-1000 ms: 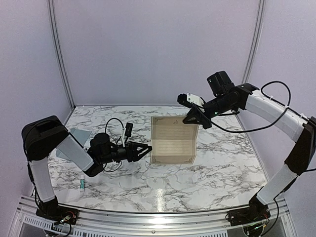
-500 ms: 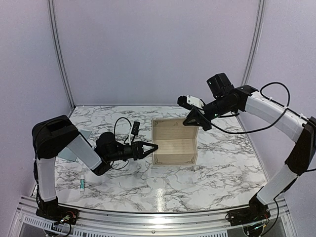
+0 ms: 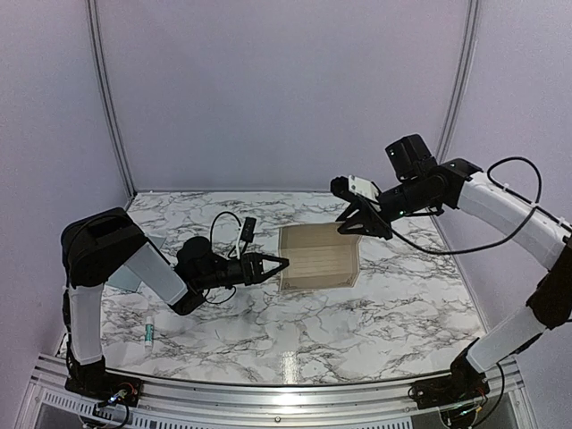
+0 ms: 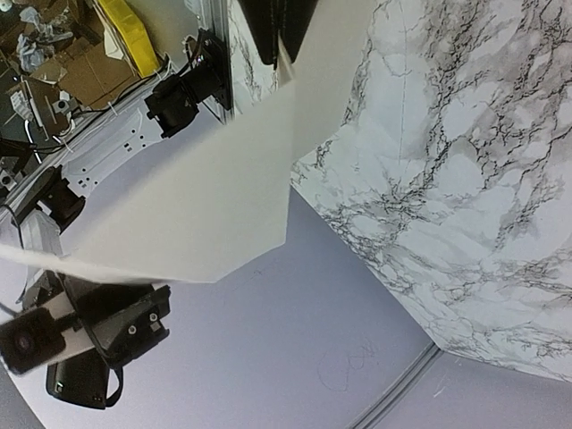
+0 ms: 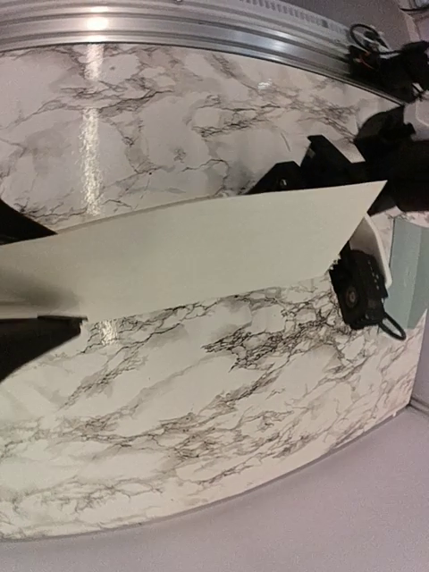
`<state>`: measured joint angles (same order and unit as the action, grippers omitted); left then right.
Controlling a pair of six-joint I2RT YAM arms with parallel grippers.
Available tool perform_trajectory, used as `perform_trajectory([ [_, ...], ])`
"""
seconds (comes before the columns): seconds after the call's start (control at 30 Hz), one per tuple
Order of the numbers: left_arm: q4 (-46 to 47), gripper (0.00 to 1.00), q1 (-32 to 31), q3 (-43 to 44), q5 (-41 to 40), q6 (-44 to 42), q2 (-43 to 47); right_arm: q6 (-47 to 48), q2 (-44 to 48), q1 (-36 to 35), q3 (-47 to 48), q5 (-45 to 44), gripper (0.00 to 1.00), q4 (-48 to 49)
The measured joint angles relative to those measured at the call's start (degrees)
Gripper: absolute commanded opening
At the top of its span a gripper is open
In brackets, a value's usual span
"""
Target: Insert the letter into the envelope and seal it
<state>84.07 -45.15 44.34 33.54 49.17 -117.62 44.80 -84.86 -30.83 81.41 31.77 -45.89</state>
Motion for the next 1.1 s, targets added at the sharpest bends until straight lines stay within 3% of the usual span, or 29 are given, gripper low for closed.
perform_trajectory([
  [0.17,-0.4,0.00,0.3,0.0,-0.8,-0.3,0.0,1.9,5.6,-0.6,-6.2,1.7,0.44,-0.4],
  [0.4,-3.3,0.00,1.0,-0.2,-1.5,-3.5,1.6,4.0,3.1,-6.3,-10.9,0.1,0.48,-10.1],
  [0.63,-8.6,0.00,1.0,-0.2,-0.7,-9.9,5.4,4.7,5.9,-2.8,-3.7,2.2,0.51,-13.7],
  [0.83,-19.2,0.00,0.7,-0.1,1.0,-19.1,12.4,4.8,5.1,-1.0,1.1,2.7,0.58,-12.7],
  [1.1,-37.9,0.00,-1.5,0.4,2.2,-33.9,21.9,6.5,-2.8,-1.1,2.1,3.5,0.72,-12.8],
])
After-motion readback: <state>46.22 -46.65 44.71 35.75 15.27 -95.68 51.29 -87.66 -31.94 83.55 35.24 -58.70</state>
